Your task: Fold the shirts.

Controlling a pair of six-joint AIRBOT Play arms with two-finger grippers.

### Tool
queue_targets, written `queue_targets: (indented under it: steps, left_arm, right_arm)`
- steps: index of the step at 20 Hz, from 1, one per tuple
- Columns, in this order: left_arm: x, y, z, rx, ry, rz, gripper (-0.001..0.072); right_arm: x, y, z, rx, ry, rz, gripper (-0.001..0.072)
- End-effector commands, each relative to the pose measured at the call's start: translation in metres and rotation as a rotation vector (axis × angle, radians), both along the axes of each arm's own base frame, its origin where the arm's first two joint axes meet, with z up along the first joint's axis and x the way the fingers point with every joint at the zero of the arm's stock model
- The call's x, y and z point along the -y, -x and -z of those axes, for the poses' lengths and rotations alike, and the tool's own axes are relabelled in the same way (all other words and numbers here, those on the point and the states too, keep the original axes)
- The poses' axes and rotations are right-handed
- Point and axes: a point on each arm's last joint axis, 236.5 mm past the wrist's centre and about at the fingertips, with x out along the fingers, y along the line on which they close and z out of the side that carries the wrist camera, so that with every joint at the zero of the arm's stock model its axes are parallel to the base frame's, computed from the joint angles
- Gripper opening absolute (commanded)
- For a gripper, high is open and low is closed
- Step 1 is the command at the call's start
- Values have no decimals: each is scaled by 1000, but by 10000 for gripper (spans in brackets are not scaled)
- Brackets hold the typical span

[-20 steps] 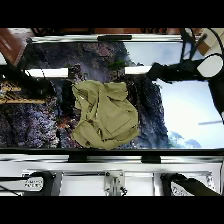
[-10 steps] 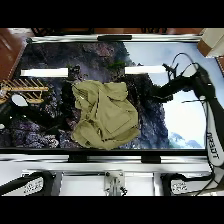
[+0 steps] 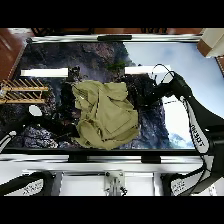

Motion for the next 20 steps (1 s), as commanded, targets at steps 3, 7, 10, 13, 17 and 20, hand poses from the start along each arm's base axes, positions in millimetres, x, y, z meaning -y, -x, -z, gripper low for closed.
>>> queue_targets:
  steps: [3, 7, 10, 13, 17, 20]
  left_arm:
    - [11, -33, 6, 122, -8, -88, 476]
    - [10, -41, 7, 154, -13, -94, 206]
    - [8, -52, -4, 213, -9, -39, 41]
    - [-12, -95, -51, 328, -35, -25, 40]
    - [-47, -176, -179, 649, -72, -61, 40]
    - [-60, -214, -325, 1013, -88, -95, 40]
  right_arm:
    - [-20, 4, 20, -11, 18, -36, 575]
    - [-20, -5, 32, -45, 37, 84, 501]
    - [-17, -9, 29, -18, 39, 70, 56]
    - [-4, -29, -7, 110, 65, 59, 56]
    - [15, -62, -129, 422, 47, 97, 56]
    - [35, -55, -253, 687, 9, 178, 56]
